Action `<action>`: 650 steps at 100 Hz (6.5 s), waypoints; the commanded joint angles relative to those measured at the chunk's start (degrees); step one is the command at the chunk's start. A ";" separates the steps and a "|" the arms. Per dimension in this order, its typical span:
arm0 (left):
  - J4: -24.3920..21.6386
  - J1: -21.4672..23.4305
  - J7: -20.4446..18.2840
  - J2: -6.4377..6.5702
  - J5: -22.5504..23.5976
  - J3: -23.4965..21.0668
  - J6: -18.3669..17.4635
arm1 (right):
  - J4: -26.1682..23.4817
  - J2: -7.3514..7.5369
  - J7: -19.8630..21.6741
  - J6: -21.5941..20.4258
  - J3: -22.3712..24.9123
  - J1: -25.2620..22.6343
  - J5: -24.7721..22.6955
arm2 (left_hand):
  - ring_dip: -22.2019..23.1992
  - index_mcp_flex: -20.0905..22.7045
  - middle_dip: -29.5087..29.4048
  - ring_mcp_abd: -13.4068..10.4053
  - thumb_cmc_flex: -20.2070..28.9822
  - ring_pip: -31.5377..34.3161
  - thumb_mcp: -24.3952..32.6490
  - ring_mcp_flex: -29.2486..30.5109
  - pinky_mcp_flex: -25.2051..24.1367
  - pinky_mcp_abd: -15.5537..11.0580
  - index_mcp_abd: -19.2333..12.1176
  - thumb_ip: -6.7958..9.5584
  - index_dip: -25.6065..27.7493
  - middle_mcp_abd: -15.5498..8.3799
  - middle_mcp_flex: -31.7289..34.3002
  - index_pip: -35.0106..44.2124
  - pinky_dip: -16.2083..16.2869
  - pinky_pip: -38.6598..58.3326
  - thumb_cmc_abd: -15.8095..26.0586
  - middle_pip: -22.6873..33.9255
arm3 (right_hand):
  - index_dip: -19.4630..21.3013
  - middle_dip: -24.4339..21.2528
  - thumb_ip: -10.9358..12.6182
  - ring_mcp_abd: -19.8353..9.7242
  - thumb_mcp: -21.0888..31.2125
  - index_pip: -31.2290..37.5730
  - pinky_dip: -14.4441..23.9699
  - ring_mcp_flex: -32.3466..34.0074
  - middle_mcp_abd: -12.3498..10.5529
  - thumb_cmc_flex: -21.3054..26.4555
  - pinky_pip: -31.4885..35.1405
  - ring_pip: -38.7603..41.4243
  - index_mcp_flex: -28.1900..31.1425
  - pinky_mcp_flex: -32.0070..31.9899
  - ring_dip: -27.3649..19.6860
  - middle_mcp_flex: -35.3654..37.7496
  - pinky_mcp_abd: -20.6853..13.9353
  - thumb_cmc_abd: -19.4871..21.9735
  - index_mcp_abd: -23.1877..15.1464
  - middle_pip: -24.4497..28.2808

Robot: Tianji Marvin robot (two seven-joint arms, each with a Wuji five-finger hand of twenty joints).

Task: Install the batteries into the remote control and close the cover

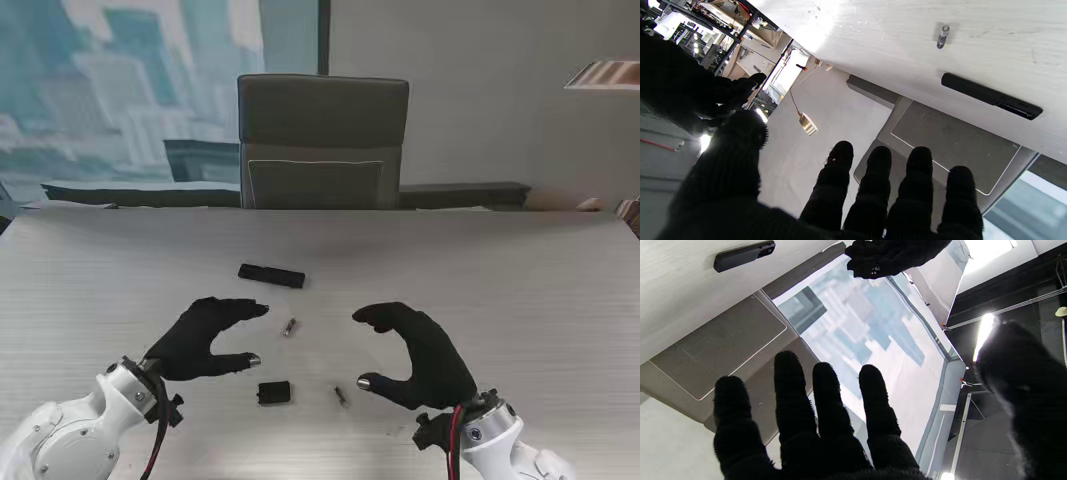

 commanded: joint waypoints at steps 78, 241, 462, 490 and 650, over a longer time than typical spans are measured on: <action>1.51 -1.95 -0.66 -0.07 -1.23 1.63 2.27 | 0.92 0.06 1.56 1.87 -2.14 0.53 0.63 | -0.21 -0.23 0.80 -0.51 0.20 -0.13 1.57 -0.69 0.17 -0.36 -0.44 -0.10 0.73 -0.90 -0.27 -0.19 0.27 -1.23 0.58 -0.18 | -0.38 0.09 0.19 -0.55 -0.84 -0.29 0.95 0.60 -0.59 0.12 0.14 0.66 -1.22 0.35 -0.20 -0.70 0.45 0.61 -0.82 -0.12; 48.01 -62.84 -2.54 -1.63 11.71 55.40 26.72 | 4.34 -0.07 1.19 8.06 -2.82 2.33 0.61 | -4.01 -18.75 0.24 -6.82 -2.65 0.91 23.96 -9.50 -2.86 -3.41 -0.23 -0.95 -4.60 -2.79 -14.84 0.78 -1.55 5.17 -3.79 3.69 | -0.26 0.18 0.42 -0.32 -1.57 -0.01 1.03 0.76 -0.40 0.19 0.17 1.23 -1.49 0.35 0.03 -0.84 0.43 2.04 -0.86 0.16; 27.11 -51.38 -26.35 4.20 15.83 48.03 53.84 | 5.50 -0.42 0.97 8.41 -3.00 2.76 3.39 | 5.79 27.37 8.62 5.27 4.37 33.06 4.58 28.02 10.20 -0.88 -2.35 0.12 9.78 -4.68 39.27 37.28 5.52 33.78 8.77 27.50 | -0.36 0.11 0.91 -0.03 -3.30 -0.15 1.31 0.72 -0.11 0.71 0.16 1.32 -1.40 0.29 0.05 -0.57 0.39 4.13 -0.81 0.01; 18.73 -40.91 -26.90 3.82 21.22 33.36 47.03 | 5.60 -0.43 0.96 8.57 -3.07 2.75 3.47 | 5.90 18.57 8.99 4.90 3.63 28.49 1.58 21.74 6.80 -1.33 -1.70 1.58 8.91 -3.85 30.61 30.72 3.80 30.39 9.25 23.78 | -0.36 0.13 0.96 0.02 -3.33 -0.15 1.33 0.73 -0.02 0.84 0.15 1.34 -1.38 0.29 0.06 -0.54 0.45 4.31 -0.80 0.03; 38.94 -47.95 -0.55 7.47 46.98 39.62 14.66 | 6.53 0.01 3.50 11.84 -4.62 4.30 4.20 | 1.52 -16.94 6.47 -7.63 -2.96 11.72 37.92 -4.35 -3.06 -4.47 -19.60 -2.94 8.62 -8.14 -13.43 28.99 -3.95 17.75 -7.53 14.77 | -0.56 -0.06 1.17 0.33 -4.55 -0.60 1.40 0.59 0.13 0.86 -0.01 1.09 -0.96 0.03 -0.05 -0.33 0.39 5.60 -0.82 -0.39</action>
